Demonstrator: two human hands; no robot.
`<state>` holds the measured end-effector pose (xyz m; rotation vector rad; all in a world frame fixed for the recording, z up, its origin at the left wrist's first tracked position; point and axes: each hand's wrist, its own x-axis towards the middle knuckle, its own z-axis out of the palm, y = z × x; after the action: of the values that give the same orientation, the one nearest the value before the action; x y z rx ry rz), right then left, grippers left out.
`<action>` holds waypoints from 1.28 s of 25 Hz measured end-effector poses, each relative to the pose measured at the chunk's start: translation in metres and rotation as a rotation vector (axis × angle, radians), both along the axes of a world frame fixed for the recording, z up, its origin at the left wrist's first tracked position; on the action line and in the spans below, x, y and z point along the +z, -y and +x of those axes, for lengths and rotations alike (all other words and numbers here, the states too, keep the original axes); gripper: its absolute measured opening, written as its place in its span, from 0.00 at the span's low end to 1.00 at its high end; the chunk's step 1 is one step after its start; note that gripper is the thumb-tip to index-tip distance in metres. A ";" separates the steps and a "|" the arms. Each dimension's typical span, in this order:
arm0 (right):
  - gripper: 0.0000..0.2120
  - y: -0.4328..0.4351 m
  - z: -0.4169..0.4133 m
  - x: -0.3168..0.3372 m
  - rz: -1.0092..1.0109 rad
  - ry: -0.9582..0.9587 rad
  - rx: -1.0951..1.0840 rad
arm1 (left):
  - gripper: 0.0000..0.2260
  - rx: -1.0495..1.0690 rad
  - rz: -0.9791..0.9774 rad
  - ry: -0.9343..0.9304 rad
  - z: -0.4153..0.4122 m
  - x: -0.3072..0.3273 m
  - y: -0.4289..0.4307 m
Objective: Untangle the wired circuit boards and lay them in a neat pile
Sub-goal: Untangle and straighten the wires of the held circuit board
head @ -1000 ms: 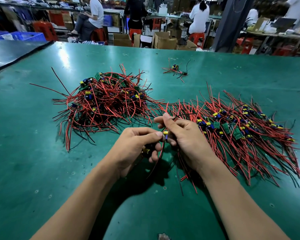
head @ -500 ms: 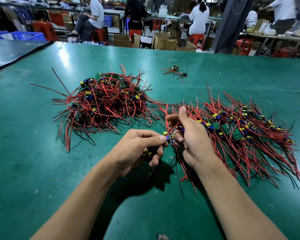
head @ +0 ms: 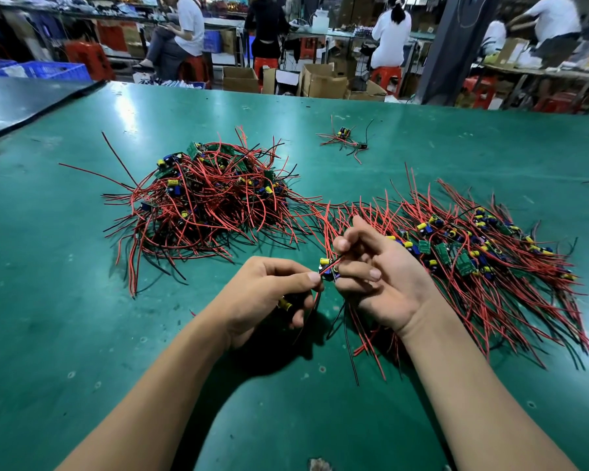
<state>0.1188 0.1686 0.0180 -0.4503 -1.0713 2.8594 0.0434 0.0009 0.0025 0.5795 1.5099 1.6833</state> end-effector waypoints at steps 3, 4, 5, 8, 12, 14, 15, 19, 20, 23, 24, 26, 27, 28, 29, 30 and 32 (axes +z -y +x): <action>0.17 0.006 -0.004 -0.004 0.206 0.049 -0.114 | 0.07 0.028 -0.012 0.000 -0.001 0.001 0.001; 0.17 0.008 -0.005 -0.006 0.245 0.055 -0.155 | 0.06 0.041 -0.010 0.007 -0.001 0.000 0.001; 0.16 0.010 -0.006 -0.007 0.257 0.050 -0.192 | 0.06 0.052 -0.005 0.017 -0.001 0.000 0.000; 0.18 0.015 -0.007 -0.006 0.201 0.025 -0.254 | 0.06 0.034 0.021 0.061 0.002 -0.001 -0.002; 0.24 0.012 -0.007 0.001 0.071 0.044 -0.243 | 0.06 -0.020 0.033 0.057 0.003 -0.001 -0.003; 0.23 0.006 -0.005 0.003 0.006 0.036 -0.184 | 0.07 -0.022 0.034 0.050 0.002 -0.001 -0.003; 0.21 0.005 -0.004 0.003 -0.026 0.030 -0.148 | 0.07 -0.023 0.027 0.045 0.001 -0.001 -0.002; 0.18 0.006 -0.004 -0.002 0.144 0.056 -0.164 | 0.08 -0.030 0.000 0.035 0.002 -0.001 0.000; 0.16 0.009 -0.005 -0.004 0.239 0.053 -0.197 | 0.08 -0.016 0.002 0.043 0.002 -0.002 0.000; 0.13 0.014 -0.008 -0.009 0.347 -0.045 -0.244 | 0.07 0.040 0.015 0.078 -0.001 -0.003 -0.002; 0.11 0.015 -0.008 -0.010 0.368 -0.071 -0.240 | 0.07 0.044 0.015 0.086 -0.001 -0.002 -0.002; 0.10 0.014 -0.008 -0.013 0.441 -0.075 -0.196 | 0.07 0.032 0.019 0.090 0.000 -0.002 -0.002; 0.11 0.014 -0.007 -0.014 0.483 -0.061 -0.160 | 0.07 0.023 0.027 0.090 0.000 -0.001 -0.002; 0.11 0.015 -0.007 -0.016 0.518 -0.052 -0.123 | 0.06 0.013 0.036 0.088 0.001 0.000 -0.002; 0.10 0.015 -0.007 -0.017 0.544 -0.052 -0.099 | 0.06 0.003 0.041 0.088 0.001 0.001 -0.003; 0.10 0.016 -0.007 -0.018 0.564 -0.061 -0.097 | 0.06 -0.006 0.046 0.091 0.001 0.002 -0.002; 0.10 0.016 -0.009 -0.019 0.587 -0.086 -0.156 | 0.06 -0.022 0.059 0.109 -0.001 0.003 -0.001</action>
<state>0.1097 0.1526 -0.0007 -0.3402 -1.6798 2.2553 0.0428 0.0021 0.0051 0.5244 1.3763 1.7195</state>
